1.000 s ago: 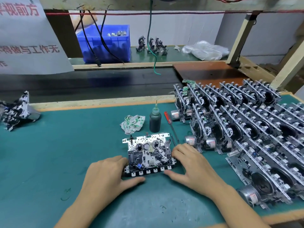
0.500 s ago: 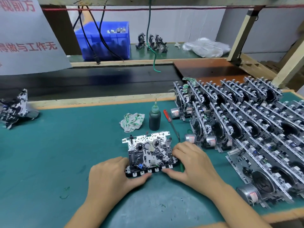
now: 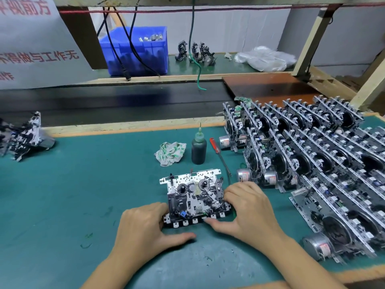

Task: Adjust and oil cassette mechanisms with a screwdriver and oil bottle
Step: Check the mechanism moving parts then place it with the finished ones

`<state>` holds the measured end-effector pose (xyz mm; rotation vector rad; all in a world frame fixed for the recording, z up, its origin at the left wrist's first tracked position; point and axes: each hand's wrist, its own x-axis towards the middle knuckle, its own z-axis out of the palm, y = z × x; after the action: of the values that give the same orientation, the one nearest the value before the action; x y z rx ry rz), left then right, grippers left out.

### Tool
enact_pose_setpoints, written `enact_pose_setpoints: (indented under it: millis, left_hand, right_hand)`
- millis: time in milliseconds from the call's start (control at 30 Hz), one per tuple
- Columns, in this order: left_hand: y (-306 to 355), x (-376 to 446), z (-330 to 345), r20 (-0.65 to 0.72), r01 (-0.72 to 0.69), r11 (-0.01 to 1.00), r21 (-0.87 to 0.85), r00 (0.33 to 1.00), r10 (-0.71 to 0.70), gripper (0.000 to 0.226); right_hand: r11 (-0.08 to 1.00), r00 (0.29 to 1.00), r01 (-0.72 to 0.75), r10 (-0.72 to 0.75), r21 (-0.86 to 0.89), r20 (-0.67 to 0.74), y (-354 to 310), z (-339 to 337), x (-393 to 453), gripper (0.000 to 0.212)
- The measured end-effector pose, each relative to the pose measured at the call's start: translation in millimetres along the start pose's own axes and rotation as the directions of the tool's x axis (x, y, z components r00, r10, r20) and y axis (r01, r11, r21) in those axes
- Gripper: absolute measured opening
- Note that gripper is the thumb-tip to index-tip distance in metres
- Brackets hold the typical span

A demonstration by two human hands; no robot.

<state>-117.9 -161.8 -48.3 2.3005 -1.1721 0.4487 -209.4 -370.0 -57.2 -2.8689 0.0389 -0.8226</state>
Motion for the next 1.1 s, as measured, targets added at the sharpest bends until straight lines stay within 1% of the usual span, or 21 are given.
enact_pose_setpoints:
  millis: [67,133,233,300,433,500,633,733,800,833,900,967,1033,1100]
  left_hand:
    - [0,0,-1,-0.031,0.003,1.0,0.008,1.0,-0.003,0.052]
    - [2,1,0,-0.048,0.027,0.999,0.018,0.999,-0.026,0.049]
    - [0,-1,1,-0.057,0.053,0.998,0.041,0.997,-0.051,0.051]
    - [1,-3,3,-0.059,0.098,0.993,0.068,0.994,-0.094,0.055]
    - [5,-4,7,-0.06,0.224,0.968,0.115,0.974,-0.219,0.06]
    - [4,-4,6,-0.054,0.206,0.972,0.109,0.978,-0.201,0.062]
    - [3,-5,2,-0.03,0.149,0.987,0.064,0.989,-0.147,0.069]
    - [7,-5,2,-0.044,0.096,0.995,0.038,0.995,-0.094,0.076]
    - [8,-6,2,-0.059,0.024,1.0,0.014,0.998,-0.023,0.075]
    - [7,-6,1,-0.064,0.016,1.0,0.002,0.998,-0.016,0.075]
    - [7,-4,0,-0.056,0.064,0.998,-0.001,0.996,-0.063,0.075]
    - [7,-3,0,-0.026,0.132,0.991,0.02,0.991,-0.132,0.075]
    - [7,-2,-1,0.008,0.179,0.984,0.019,0.984,-0.18,0.074]
    - [6,-2,-6,0.03,0.22,0.975,-0.021,0.975,-0.219,0.066]
  right_hand:
    - [0.999,1.0,0.011,-0.012,0.03,0.019,1,1,0,0.054]
    - [0.996,0.996,0.048,-0.053,0.077,0.069,4,0,-1,0.051]
    - [0.995,0.992,0.09,-0.094,0.045,0.079,5,-2,-1,0.049]
    - [0.994,0.992,0.092,-0.096,0.051,0.086,4,-1,-1,0.05]
    - [0.985,0.991,0.085,-0.1,0.15,0.093,4,-4,1,0.049]
    - [0.985,0.991,0.086,-0.101,0.152,0.092,3,-3,0,0.048]
    - [0.997,0.995,0.063,-0.067,0.049,0.077,3,-3,1,0.047]
    - [0.999,0.996,0.045,-0.047,0.031,0.08,4,-4,-1,0.054]
    - [1.0,0.998,0.0,-0.001,0.012,0.057,1,-4,0,0.059]
    - [1.0,0.999,-0.019,0.018,0.006,0.046,-1,-4,0,0.06]
    - [0.999,0.999,-0.021,0.019,0.025,0.049,-2,-4,1,0.058]
    - [0.997,0.996,0.031,-0.037,0.07,0.086,3,-6,0,0.054]
    - [0.994,0.991,0.078,-0.086,0.076,0.107,3,-9,1,0.05]
    - [0.991,0.991,0.06,-0.072,0.117,0.108,-1,-12,2,0.05]
